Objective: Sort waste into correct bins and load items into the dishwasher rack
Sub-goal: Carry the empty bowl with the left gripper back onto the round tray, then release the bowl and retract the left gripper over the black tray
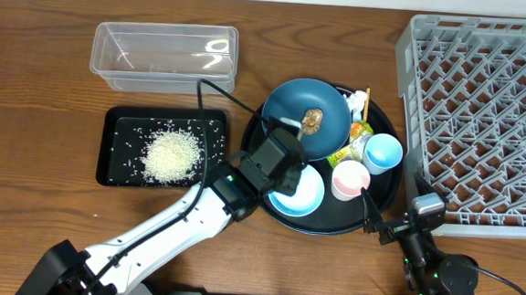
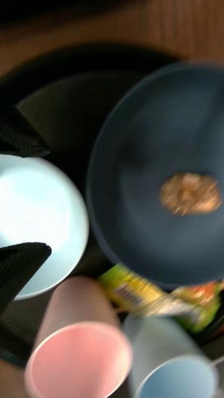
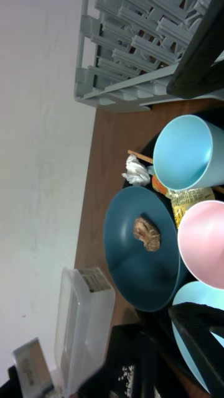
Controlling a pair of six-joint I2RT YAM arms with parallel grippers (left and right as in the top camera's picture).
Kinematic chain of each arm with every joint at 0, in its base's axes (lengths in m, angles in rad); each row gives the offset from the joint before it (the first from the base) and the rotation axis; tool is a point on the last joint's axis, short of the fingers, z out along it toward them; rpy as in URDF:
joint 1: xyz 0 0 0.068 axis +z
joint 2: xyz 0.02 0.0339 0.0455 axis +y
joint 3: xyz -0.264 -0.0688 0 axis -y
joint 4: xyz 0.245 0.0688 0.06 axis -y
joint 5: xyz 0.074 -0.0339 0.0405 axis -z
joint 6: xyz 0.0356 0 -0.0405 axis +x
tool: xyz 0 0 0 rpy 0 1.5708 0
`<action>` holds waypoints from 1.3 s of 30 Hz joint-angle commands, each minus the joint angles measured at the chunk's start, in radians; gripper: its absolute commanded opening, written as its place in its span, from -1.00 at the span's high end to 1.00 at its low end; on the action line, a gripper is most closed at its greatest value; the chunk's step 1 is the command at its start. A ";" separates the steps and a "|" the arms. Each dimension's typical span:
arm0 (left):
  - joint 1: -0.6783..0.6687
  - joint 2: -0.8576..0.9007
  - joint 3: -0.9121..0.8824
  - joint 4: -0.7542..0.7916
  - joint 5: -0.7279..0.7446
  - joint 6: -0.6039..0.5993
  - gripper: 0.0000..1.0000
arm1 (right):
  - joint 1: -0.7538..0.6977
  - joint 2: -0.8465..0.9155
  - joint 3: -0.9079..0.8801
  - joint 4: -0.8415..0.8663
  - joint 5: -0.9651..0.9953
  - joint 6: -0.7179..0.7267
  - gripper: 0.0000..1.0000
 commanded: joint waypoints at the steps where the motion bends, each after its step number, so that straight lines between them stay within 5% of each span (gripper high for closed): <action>1: 0.044 -0.013 0.034 0.007 -0.070 0.014 0.06 | -0.013 -0.002 -0.002 -0.005 0.003 -0.011 -0.99; 4: 0.093 -0.013 0.056 -0.019 -0.024 0.056 0.00 | -0.013 -0.002 -0.002 -0.005 0.002 -0.011 -0.98; 11: 0.192 -0.012 0.126 -0.121 0.210 0.406 -0.01 | -0.013 -0.002 -0.002 -0.005 0.003 -0.011 -0.98; 18: 0.175 0.017 0.126 -0.074 0.212 0.707 -0.14 | -0.013 -0.002 -0.002 -0.005 0.003 -0.011 -0.98; 23: 0.179 0.069 0.126 -0.025 0.086 0.764 -0.38 | -0.013 -0.002 -0.002 -0.005 0.003 -0.011 -0.99; 27: 0.180 0.116 0.126 -0.018 0.092 0.798 -0.93 | -0.013 -0.001 -0.002 -0.005 0.003 -0.011 -0.98; 39: 0.180 0.173 0.126 0.056 0.146 0.916 -0.97 | -0.013 -0.001 -0.002 -0.005 0.003 -0.011 -0.99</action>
